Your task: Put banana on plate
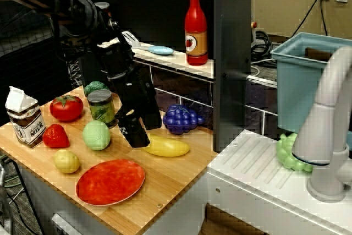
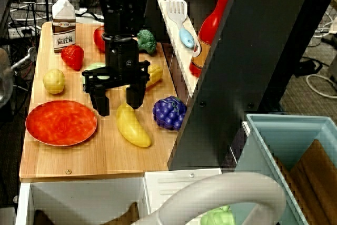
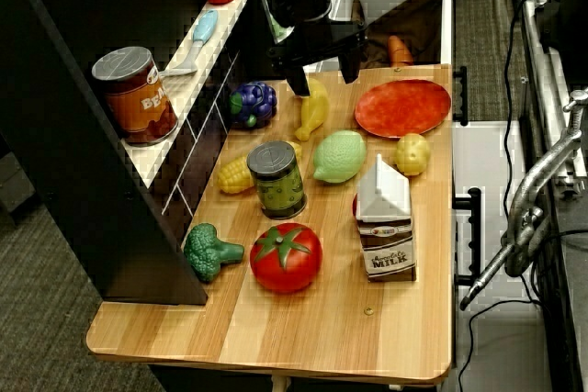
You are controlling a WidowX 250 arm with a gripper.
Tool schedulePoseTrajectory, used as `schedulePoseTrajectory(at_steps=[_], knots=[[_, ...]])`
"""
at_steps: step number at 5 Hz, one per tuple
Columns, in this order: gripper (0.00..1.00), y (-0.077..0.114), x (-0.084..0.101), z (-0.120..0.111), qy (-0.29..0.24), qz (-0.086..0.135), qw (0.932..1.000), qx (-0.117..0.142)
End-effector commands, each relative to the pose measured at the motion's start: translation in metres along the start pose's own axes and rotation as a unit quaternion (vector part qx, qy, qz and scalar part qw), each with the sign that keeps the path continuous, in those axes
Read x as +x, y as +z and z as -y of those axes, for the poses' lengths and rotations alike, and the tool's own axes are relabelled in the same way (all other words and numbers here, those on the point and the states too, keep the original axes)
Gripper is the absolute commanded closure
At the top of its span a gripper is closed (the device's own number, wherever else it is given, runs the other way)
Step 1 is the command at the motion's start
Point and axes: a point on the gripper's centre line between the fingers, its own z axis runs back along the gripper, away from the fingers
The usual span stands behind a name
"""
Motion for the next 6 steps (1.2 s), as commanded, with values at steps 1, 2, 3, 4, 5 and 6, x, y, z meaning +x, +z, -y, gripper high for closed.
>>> schedulePoseTrajectory(at_steps=[1, 2, 3, 4, 5, 6], knots=[[0.0, -0.001, 0.018, -0.013, -0.011, -0.009, 0.9997, 0.021], [0.0, -0.004, 0.022, -0.02, 0.0, -0.004, 0.9997, 0.025], [0.0, -0.01, 0.018, -0.029, 0.011, -0.004, 0.9996, 0.026], [0.0, -0.016, 0.013, -0.03, 0.009, -0.015, 0.9996, 0.023], [0.0, -0.015, 0.012, -0.027, 0.001, -0.014, 0.9997, 0.022], [1.0, -0.015, 0.009, -0.026, 0.001, -0.015, 0.9996, 0.025]])
